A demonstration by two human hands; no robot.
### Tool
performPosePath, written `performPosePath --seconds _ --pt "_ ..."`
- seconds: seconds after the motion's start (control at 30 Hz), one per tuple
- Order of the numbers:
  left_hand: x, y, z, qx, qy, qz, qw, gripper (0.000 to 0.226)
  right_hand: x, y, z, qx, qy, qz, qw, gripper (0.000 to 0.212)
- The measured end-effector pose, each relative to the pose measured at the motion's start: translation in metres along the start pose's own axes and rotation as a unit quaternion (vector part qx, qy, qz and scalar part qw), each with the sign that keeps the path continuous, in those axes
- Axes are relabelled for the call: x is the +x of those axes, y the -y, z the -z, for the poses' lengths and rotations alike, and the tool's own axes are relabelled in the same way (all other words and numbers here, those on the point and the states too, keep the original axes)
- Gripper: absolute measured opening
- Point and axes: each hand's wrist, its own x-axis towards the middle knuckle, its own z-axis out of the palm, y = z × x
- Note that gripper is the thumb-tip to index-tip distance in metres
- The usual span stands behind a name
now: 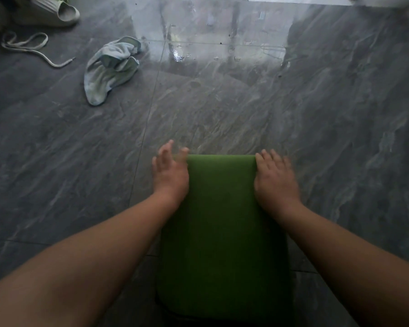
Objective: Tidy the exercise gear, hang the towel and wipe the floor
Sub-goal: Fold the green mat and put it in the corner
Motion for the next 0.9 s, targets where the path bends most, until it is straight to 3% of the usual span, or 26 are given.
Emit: performPosePath --seconds 0.1,0.27,0.63,0.7,0.9 --pt "-0.016 -0.004 -0.014 0.083 0.080 -0.130 0.985 0.059 -0.008 -0.004 -0.021 -0.001 0.043 -0.003 0.999 0.073" --pt "-0.026 -0.003 -0.040 0.156 0.176 -0.124 0.964 0.072 -0.003 -0.016 -0.041 -0.013 0.104 0.001 0.995 0.080" --pt "-0.014 -0.010 -0.043 0.182 0.169 -0.111 0.962 0.077 0.011 -0.010 -0.028 -0.049 0.164 -0.012 0.985 0.081" --pt "-0.016 -0.010 -0.045 0.186 0.175 -0.108 0.961 0.075 0.004 -0.003 -0.024 -0.064 0.143 -0.015 0.987 0.079" --pt "-0.042 -0.016 -0.040 0.135 0.156 -0.079 0.975 0.068 -0.112 0.003 -0.043 -0.043 0.075 0.136 0.987 0.076"
